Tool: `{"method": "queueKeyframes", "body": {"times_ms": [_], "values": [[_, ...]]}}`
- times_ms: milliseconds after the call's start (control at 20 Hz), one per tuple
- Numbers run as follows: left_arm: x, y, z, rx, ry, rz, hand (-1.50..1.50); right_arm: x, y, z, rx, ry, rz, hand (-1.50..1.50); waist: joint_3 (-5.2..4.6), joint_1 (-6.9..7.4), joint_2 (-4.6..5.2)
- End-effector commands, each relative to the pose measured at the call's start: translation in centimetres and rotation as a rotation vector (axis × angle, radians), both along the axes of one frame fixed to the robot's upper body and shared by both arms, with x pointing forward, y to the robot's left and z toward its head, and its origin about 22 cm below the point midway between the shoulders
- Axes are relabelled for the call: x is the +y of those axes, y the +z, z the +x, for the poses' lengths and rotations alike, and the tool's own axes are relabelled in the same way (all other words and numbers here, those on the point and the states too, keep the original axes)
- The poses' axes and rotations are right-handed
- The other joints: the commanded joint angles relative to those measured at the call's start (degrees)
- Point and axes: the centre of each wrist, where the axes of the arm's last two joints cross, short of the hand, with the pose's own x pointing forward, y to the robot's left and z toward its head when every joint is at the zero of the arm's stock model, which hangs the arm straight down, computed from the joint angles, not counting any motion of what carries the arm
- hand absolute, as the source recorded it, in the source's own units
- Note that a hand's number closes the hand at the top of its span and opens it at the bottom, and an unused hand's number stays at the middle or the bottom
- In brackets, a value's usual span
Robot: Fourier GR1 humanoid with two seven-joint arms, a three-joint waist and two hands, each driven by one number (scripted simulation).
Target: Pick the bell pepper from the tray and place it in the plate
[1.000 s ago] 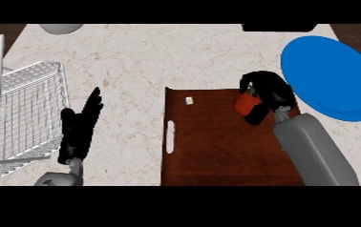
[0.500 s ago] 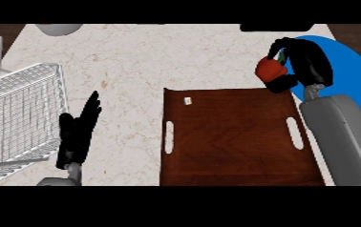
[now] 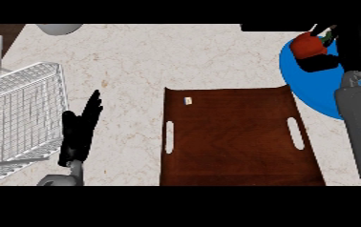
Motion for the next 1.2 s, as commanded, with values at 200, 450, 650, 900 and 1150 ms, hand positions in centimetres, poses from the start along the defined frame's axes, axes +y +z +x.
{"method": "queueKeyframes", "body": {"times_ms": [200,450,650,900,1150], "values": [[0.0,-0.2,0.8,-0.003,0.008,0.0,0.0,-4.8,-0.1,0.8,0.044,-0.125,0.025,1.5,0.05,0.22,0.06],[0.9,-0.4,0.0,-0.012,0.007,0.008,0.0,-10.2,-0.8,1.8,0.089,-0.155,0.035,1.5,0.09,1.17,0.35],[-0.1,0.7,1.9,-0.015,-0.019,0.003,0.0,-10.3,-3.7,2.6,0.166,-0.17,0.004,1.5,0.11,1.47,0.6],[1.1,0.6,1.0,-0.016,-0.013,0.014,0.0,-14.2,-2.9,1.4,0.336,-0.11,0.097,1.5,0.14,1.74,0.56],[-0.7,-0.1,0.5,-0.017,-0.023,0.01,0.0,-14.2,-7.1,0.5,0.553,-0.106,0.101,1.5,0.18,2.33,0.84]]}}
